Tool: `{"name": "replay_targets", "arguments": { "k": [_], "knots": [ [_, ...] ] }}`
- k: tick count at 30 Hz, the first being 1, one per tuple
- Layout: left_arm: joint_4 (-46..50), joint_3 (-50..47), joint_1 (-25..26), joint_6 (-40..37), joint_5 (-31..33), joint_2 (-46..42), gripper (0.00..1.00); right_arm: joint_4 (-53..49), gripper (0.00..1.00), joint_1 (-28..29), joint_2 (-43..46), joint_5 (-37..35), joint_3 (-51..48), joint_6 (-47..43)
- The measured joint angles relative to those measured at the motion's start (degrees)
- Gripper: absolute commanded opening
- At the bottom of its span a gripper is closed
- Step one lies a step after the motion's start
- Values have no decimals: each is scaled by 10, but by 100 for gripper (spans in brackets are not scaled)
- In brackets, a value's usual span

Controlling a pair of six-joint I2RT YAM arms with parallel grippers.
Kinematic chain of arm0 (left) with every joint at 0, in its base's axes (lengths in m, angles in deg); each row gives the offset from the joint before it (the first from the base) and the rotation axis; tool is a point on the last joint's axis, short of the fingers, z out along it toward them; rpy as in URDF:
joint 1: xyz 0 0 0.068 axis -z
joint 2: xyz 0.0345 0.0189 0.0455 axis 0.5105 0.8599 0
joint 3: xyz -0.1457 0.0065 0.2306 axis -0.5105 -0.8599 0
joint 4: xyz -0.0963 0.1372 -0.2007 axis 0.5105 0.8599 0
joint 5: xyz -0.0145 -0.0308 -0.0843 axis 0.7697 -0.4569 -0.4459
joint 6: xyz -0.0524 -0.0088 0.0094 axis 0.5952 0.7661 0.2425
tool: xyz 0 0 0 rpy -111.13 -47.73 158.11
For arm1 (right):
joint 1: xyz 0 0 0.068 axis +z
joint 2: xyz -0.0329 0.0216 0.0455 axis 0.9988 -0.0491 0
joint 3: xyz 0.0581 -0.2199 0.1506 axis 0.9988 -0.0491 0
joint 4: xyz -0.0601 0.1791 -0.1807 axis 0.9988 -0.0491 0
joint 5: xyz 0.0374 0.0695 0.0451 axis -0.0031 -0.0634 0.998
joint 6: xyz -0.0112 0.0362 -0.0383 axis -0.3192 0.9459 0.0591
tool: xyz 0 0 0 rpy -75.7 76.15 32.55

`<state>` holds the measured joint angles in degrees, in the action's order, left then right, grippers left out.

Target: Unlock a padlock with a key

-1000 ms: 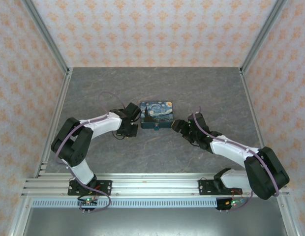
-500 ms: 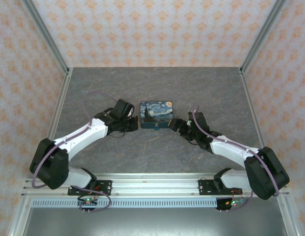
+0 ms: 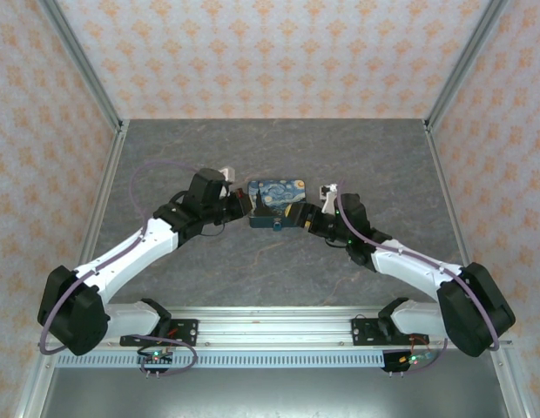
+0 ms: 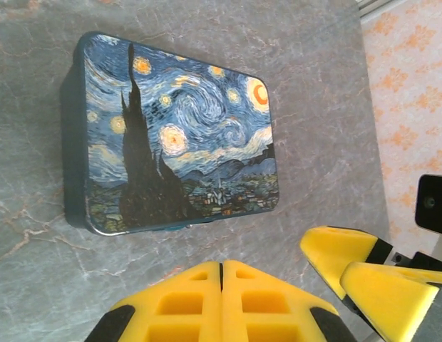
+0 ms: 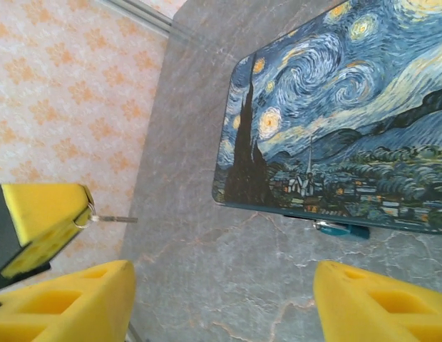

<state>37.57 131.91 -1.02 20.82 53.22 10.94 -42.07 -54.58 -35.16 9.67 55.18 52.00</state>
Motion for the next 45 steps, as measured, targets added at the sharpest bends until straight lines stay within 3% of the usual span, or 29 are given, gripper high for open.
{"name": "replay_targets", "arguments": {
  "k": [8, 14, 19, 28, 30, 33, 35, 38, 45],
  "knots": [
    [-35, 0, 55, 49, 2, 17, 0, 13, 65, 10, 1, -22, -10, 40],
    [-57, -4, 167, 69, 25, 72, 0, -98, 66, 11, 101, -129, -48, 54],
    [-81, -3, 233, 76, 39, 159, 0, -188, 66, 2, 184, -193, -74, 64],
    [-81, 83, 273, 59, 51, 322, 2, -266, 66, -9, 214, -215, -95, 71],
    [-79, 96, 275, 52, 55, 336, 15, -273, 66, -10, 214, -215, -95, 71],
    [-67, 106, 276, 40, 66, 348, 51, -280, 67, -13, 216, -215, -95, 71],
    [-57, 106, 276, 34, 73, 349, 64, -283, 67, -13, 217, -215, -95, 71],
    [-42, 109, 276, 25, 88, 348, 73, -293, 67, -13, 217, -215, -95, 71],
    [1, 111, 272, 10, 129, 296, 83, -314, 66, -13, 185, -183, -86, 40]
  ]
}}
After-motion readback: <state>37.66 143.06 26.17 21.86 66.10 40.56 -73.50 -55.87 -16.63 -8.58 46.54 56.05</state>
